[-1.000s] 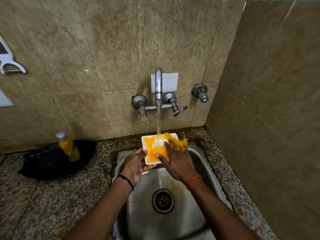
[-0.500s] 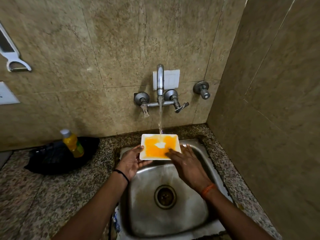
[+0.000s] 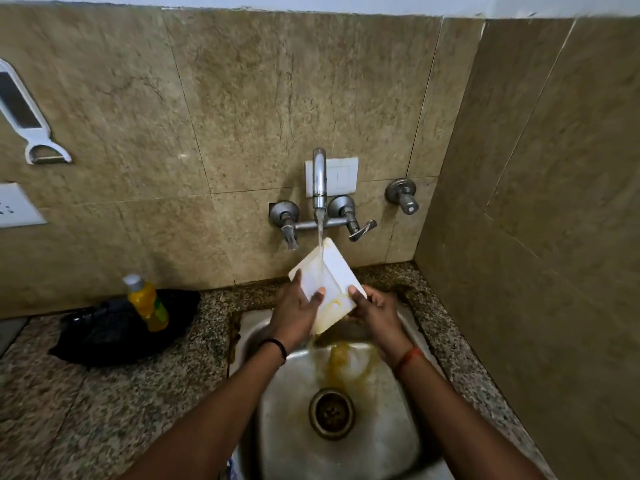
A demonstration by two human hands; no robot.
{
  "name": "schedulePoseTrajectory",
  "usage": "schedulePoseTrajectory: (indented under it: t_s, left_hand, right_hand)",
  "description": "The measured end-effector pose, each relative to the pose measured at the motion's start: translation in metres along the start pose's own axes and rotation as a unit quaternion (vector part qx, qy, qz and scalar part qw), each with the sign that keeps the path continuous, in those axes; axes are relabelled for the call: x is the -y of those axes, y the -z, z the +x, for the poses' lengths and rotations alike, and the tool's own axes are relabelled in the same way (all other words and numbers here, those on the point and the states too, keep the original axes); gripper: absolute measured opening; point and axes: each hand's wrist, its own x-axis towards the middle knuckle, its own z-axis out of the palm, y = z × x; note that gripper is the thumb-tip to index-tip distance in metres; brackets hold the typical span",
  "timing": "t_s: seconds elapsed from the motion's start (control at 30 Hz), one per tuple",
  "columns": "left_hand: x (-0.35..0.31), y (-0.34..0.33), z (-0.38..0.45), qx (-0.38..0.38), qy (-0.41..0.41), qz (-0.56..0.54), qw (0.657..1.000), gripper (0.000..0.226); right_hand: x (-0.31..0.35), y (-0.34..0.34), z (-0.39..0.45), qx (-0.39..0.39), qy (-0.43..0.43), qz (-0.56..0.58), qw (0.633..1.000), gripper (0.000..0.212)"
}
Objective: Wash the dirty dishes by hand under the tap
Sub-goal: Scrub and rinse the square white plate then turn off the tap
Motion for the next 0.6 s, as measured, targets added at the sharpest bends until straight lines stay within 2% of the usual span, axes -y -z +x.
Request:
schedulePoseTrajectory:
  t_s: [0.07, 0.13, 0.23, 0.33, 0.37, 0.43, 0.5, 0.6]
  left_hand:
    - [0.004, -0.009, -0.006, -0.002, -0.079, 0.210, 0.975, 0.079]
    - [0.007, -0.015, -0.009, -0.007, -0.134, 0.327, 0.936, 0.083]
    - [0.007, -0.011, -0.001, -0.020, -0.222, 0.426, 0.877, 0.080]
    - [0.004, -0.004, 0.012, 0.053, -0.332, 0.470, 0.816, 0.074]
    - [0.003, -0.001, 0.017, 0.087, -0.345, 0.463, 0.812, 0.071]
    - [-0.002, 0.004, 0.029, 0.124, -0.334, 0.436, 0.827, 0.066]
    - [-0.005, 0.009, 0.038, 0.108, -0.296, 0.426, 0.848, 0.069]
    - [-0.009, 0.010, 0.041, 0.057, -0.198, 0.404, 0.891, 0.094]
  right_hand:
    - [-0.002, -0.007, 0.001, -0.009, -0.073, 0.117, 0.990, 0.024]
    - [-0.004, -0.012, 0.001, -0.019, -0.113, 0.197, 0.974, 0.018]
    - [-0.008, -0.015, 0.002, -0.025, -0.132, 0.260, 0.956, 0.014]
    - [-0.012, -0.013, -0.001, 0.002, -0.142, 0.277, 0.950, 0.023]
    - [-0.013, -0.013, -0.003, 0.014, -0.146, 0.286, 0.947, 0.025]
    - [-0.016, -0.012, -0.003, 0.029, -0.153, 0.307, 0.939, 0.024]
    - [-0.017, -0.011, -0.002, 0.031, -0.153, 0.311, 0.938, 0.019]
    - [-0.014, -0.008, 0.003, 0.023, -0.141, 0.290, 0.946, 0.016]
